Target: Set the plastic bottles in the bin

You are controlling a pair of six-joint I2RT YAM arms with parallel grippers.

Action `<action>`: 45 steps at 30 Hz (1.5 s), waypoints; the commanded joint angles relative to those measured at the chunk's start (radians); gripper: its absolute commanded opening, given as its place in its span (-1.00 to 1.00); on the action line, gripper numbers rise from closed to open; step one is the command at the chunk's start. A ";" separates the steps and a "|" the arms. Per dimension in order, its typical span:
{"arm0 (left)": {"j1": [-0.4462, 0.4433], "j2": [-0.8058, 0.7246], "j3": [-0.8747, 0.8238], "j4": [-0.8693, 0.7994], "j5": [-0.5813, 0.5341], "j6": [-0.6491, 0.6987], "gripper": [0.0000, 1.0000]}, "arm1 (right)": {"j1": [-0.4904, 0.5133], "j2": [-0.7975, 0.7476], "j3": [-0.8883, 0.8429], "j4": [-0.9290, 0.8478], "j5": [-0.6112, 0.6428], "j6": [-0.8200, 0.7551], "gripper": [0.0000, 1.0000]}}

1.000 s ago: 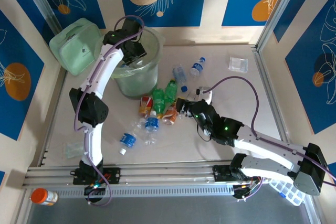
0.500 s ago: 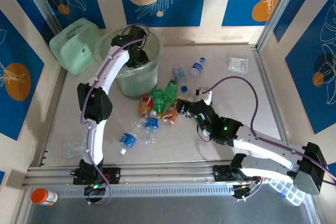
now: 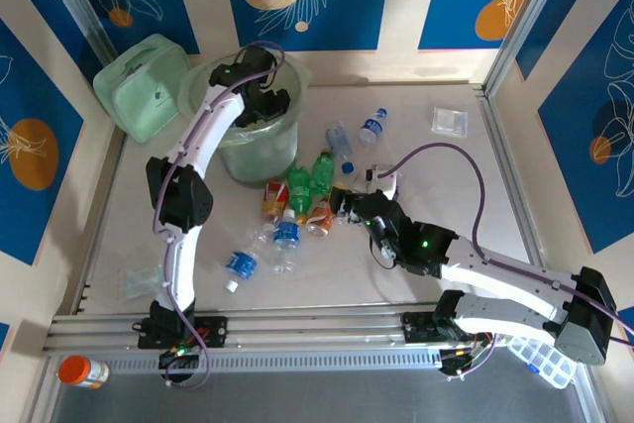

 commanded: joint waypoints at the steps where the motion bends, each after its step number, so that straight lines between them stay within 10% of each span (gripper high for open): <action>1: 0.003 -0.093 0.036 -0.005 0.022 0.037 0.99 | 0.007 -0.014 0.029 0.017 0.043 -0.013 0.77; 7: -0.011 -0.176 0.033 -0.016 0.026 0.057 0.98 | 0.007 -0.032 0.022 0.014 0.067 -0.010 0.77; 17: -0.132 -0.475 -0.159 0.021 -0.286 0.150 0.98 | 0.007 -0.040 0.018 0.018 0.066 -0.010 0.77; 31: -0.487 -0.985 -0.893 0.151 -0.431 0.171 0.81 | 0.007 -0.042 0.009 0.040 0.011 -0.020 0.77; 45: -0.528 -1.306 -1.626 0.470 -0.377 0.046 0.74 | 0.015 -0.024 -0.011 0.123 -0.103 -0.105 0.77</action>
